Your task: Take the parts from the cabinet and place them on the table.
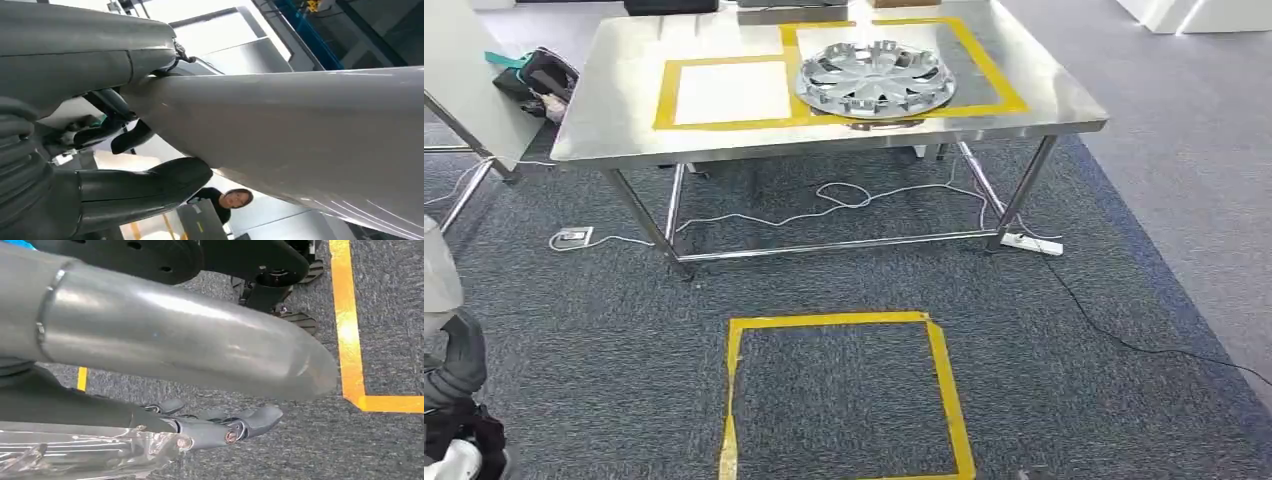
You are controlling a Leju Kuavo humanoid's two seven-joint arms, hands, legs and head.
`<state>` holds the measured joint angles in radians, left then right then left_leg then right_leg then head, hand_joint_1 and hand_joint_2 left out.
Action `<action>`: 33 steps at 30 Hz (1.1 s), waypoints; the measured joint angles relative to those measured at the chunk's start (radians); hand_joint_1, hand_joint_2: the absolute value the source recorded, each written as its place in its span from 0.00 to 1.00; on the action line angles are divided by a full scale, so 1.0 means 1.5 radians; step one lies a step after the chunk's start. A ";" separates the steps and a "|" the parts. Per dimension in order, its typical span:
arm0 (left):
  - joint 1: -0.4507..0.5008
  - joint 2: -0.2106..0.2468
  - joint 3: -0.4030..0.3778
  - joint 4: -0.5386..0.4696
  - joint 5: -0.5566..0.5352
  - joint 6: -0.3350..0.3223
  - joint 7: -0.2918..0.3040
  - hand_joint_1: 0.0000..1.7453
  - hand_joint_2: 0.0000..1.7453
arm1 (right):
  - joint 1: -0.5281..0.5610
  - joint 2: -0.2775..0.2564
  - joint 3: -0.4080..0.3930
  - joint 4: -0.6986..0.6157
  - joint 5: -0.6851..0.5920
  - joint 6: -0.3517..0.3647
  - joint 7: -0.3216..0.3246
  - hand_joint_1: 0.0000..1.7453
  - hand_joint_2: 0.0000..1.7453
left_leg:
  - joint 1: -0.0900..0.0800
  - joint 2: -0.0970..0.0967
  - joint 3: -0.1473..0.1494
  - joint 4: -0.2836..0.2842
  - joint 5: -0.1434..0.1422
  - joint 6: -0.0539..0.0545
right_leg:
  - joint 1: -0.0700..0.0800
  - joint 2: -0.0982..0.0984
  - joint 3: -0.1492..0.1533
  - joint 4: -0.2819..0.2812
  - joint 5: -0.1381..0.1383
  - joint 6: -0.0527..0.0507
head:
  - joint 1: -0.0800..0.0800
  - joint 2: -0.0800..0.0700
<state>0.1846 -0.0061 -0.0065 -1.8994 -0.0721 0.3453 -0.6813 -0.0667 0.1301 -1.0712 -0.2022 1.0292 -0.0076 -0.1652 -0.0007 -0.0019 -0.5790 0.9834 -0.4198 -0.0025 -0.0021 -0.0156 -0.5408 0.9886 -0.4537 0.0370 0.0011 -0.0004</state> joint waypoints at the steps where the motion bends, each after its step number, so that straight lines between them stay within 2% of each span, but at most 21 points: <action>1: 0.000 0.002 0.000 0.000 -0.001 0.000 0.000 1.00 1.00 | 0.000 0.001 0.000 0.000 0.000 0.000 0.000 0.00 0.00 | -0.003 -0.001 -0.001 0.000 -0.003 0.012 | -0.003 -0.001 0.002 -0.007 0.002 0.010 | -0.001 0.000; 3: 0.000 0.002 0.000 0.000 -0.002 -0.002 0.000 1.00 1.00 | -0.001 0.001 -0.001 0.000 0.000 0.001 -0.002 0.00 0.00 | 0.005 -0.001 0.013 -0.028 0.011 0.022 | 0.000 -0.002 0.002 -0.012 0.004 0.015 | -0.001 0.000; 4: 0.000 0.002 0.000 0.000 -0.002 -0.003 0.000 1.00 1.00 | -0.001 0.001 -0.001 0.000 0.000 0.001 -0.004 0.00 0.00 | 0.006 0.000 0.019 -0.036 0.013 0.021 | 0.000 0.004 -0.003 0.000 -0.005 0.016 | 0.002 0.000; 7: -0.001 0.003 0.001 0.001 -0.001 -0.003 0.000 1.00 1.00 | 0.000 0.001 -0.002 0.000 0.000 0.001 -0.005 0.00 0.00 | 0.008 -0.001 0.020 -0.036 0.015 0.022 | -0.006 0.009 -0.076 0.152 -0.079 0.020 | 0.003 0.000; 8: -0.001 0.003 0.001 0.001 -0.002 -0.003 0.000 1.00 1.00 | 0.002 0.001 -0.002 0.000 0.000 0.001 -0.005 0.00 0.00 | 0.009 -0.002 0.020 -0.036 0.014 0.020 | -0.008 0.009 -0.099 0.193 -0.090 0.023 | 0.003 0.000; 9: 0.000 0.003 0.001 0.002 -0.001 -0.003 0.000 1.00 1.00 | 0.003 0.001 -0.002 0.000 0.000 0.002 -0.005 0.00 0.00 | 0.012 -0.004 0.020 -0.035 0.013 0.015 | -0.011 0.009 -0.104 0.196 -0.081 0.027 | 0.003 0.000; 10: 0.000 0.003 0.001 0.003 -0.002 -0.003 0.000 1.00 1.00 | 0.003 0.001 -0.002 0.000 0.000 0.002 -0.005 0.00 0.00 | 0.015 -0.006 0.021 -0.032 0.011 0.010 | -0.015 0.009 -0.093 0.171 -0.061 0.031 | 0.003 0.000; 12: 0.001 0.002 0.001 0.003 -0.002 -0.004 0.000 1.00 1.00 | 0.002 0.001 -0.002 0.000 0.000 0.002 -0.005 0.00 0.00 | 0.026 -0.009 0.021 -0.022 0.003 -0.004 | -0.023 0.009 -0.035 0.054 0.001 0.040 | 0.004 0.000; 13: 0.000 0.002 0.001 0.003 -0.002 -0.005 0.000 1.00 1.00 | 0.002 0.001 -0.003 0.000 0.000 0.002 -0.005 0.00 0.00 | 0.028 -0.009 0.020 -0.012 -0.003 -0.014 | -0.027 0.013 -0.013 0.009 0.004 0.051 | 0.004 0.000; 14: 0.001 0.003 0.001 0.003 -0.001 -0.006 0.000 1.00 1.00 | 0.001 0.007 -0.003 0.003 0.001 0.002 -0.005 0.00 0.00 | 0.025 -0.012 0.015 -0.006 -0.008 -0.021 | -0.024 0.026 -0.014 0.015 -0.005 0.043 | 0.009 0.000; 15: 0.001 0.003 0.002 0.003 -0.001 -0.007 0.000 1.00 1.00 | 0.000 0.006 -0.003 0.002 0.001 0.002 -0.005 0.00 0.00 | 0.023 -0.012 0.014 -0.003 -0.008 -0.023 | -0.025 0.023 -0.012 0.020 -0.005 0.025 | 0.006 0.000; 19: 0.002 0.003 0.002 0.003 -0.002 -0.007 0.000 1.00 1.00 | 0.000 0.005 -0.004 0.002 0.001 0.000 -0.005 0.00 0.00 | 0.029 -0.009 0.014 0.002 -0.014 -0.031 | -0.020 0.021 -0.016 0.027 -0.007 0.001 | -0.001 0.000; 20: 0.001 0.003 0.002 0.003 -0.002 -0.007 0.000 1.00 1.00 | 0.000 0.005 -0.004 0.002 0.001 0.000 -0.006 0.00 0.00 | 0.027 -0.006 -0.002 0.034 -0.033 -0.030 | -0.020 0.020 -0.015 0.027 -0.008 -0.003 | -0.003 0.000; 22: 0.001 0.003 0.002 0.003 -0.002 -0.007 0.000 1.00 1.00 | 0.001 0.005 -0.004 0.002 0.001 0.000 -0.006 0.00 0.00 | 0.022 -0.006 -0.062 0.149 -0.083 -0.028 | -0.017 0.017 -0.016 0.027 -0.009 -0.007 | -0.004 0.000; 23: 0.002 0.003 0.002 0.003 -0.002 -0.007 0.000 1.00 1.00 | 0.001 0.005 -0.004 0.002 0.001 0.000 -0.006 0.00 0.00 | 0.021 -0.006 -0.091 0.201 -0.099 -0.026 | -0.015 0.016 -0.016 0.027 -0.010 -0.009 | -0.004 0.000; 24: 0.002 0.003 0.002 0.003 -0.002 -0.007 0.000 1.00 1.00 | 0.001 0.005 -0.004 0.002 0.002 0.000 -0.006 0.00 0.00 | 0.020 -0.006 -0.107 0.222 -0.098 -0.023 | -0.012 0.015 -0.015 0.027 -0.011 -0.011 | -0.004 0.000; 26: 0.002 0.003 0.002 0.003 -0.002 -0.007 0.000 1.00 1.00 | 0.001 0.005 -0.004 0.002 0.002 0.001 -0.006 0.00 0.00 | 0.015 -0.006 -0.089 0.174 -0.049 -0.012 | -0.009 0.015 -0.010 0.027 -0.014 -0.013 | -0.004 0.000; 28: 0.002 0.003 0.003 0.003 -0.002 -0.007 0.000 1.00 1.00 | 0.000 0.005 -0.004 0.002 0.002 0.001 -0.006 0.00 0.00 | 0.008 -0.005 -0.035 0.056 0.014 0.001 | -0.008 0.016 -0.003 0.027 -0.019 -0.011 | -0.004 0.000; 29: 0.002 0.003 0.004 0.003 -0.002 -0.007 0.000 1.00 1.00 | 0.000 0.005 -0.004 0.002 0.002 0.001 -0.006 0.00 0.00 | 0.003 -0.002 -0.021 0.028 0.010 0.005 | -0.003 0.016 -0.003 0.028 -0.022 -0.007 | -0.003 0.000; 30: 0.000 0.003 0.004 0.003 -0.002 -0.007 0.000 1.00 1.00 | 0.000 0.005 -0.004 0.002 0.003 0.001 -0.007 0.00 0.00 | 0.005 -0.001 -0.016 0.014 0.003 0.000 | -0.002 0.017 -0.006 0.030 -0.024 -0.004 | -0.003 0.000; 33: 0.003 0.002 0.005 0.003 -0.002 -0.007 0.000 1.00 1.00 | 0.000 0.004 -0.004 0.002 0.003 0.001 -0.007 0.00 0.00 | 0.003 -0.004 -0.018 0.012 0.001 0.002 | -0.004 0.013 -0.006 0.019 -0.025 0.008 | -0.002 0.000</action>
<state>0.1886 -0.0027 0.0011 -1.8952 -0.0748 0.3349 -0.6813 -0.0671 0.1366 -1.0769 -0.1987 1.0330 -0.0065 -0.1759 0.0039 -0.0080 -0.6055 1.0010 -0.4182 0.0011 -0.0081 0.0041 -0.5497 1.0176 -0.4918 0.0488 -0.0019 -0.0004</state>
